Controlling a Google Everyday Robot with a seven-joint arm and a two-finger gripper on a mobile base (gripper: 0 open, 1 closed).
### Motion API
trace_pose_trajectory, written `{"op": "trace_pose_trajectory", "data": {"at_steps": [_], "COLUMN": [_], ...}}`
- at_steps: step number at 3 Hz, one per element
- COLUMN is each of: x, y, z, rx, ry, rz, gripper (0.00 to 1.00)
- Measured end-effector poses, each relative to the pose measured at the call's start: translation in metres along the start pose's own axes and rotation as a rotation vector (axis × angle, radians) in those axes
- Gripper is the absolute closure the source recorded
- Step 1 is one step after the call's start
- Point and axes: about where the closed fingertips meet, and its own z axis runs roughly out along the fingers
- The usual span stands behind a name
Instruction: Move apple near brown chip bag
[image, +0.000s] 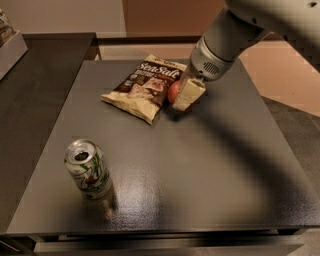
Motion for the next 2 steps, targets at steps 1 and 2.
{"op": "trace_pose_trajectory", "data": {"at_steps": [1,2], "x": [-0.008,-0.011], "y": [-0.007,-0.011], "z": [0.016,0.032], "rx": [-0.012,-0.025], "ry": [0.007,0.018], "rz": [-0.005,-0.008], "gripper": [0.82,0.59]}}
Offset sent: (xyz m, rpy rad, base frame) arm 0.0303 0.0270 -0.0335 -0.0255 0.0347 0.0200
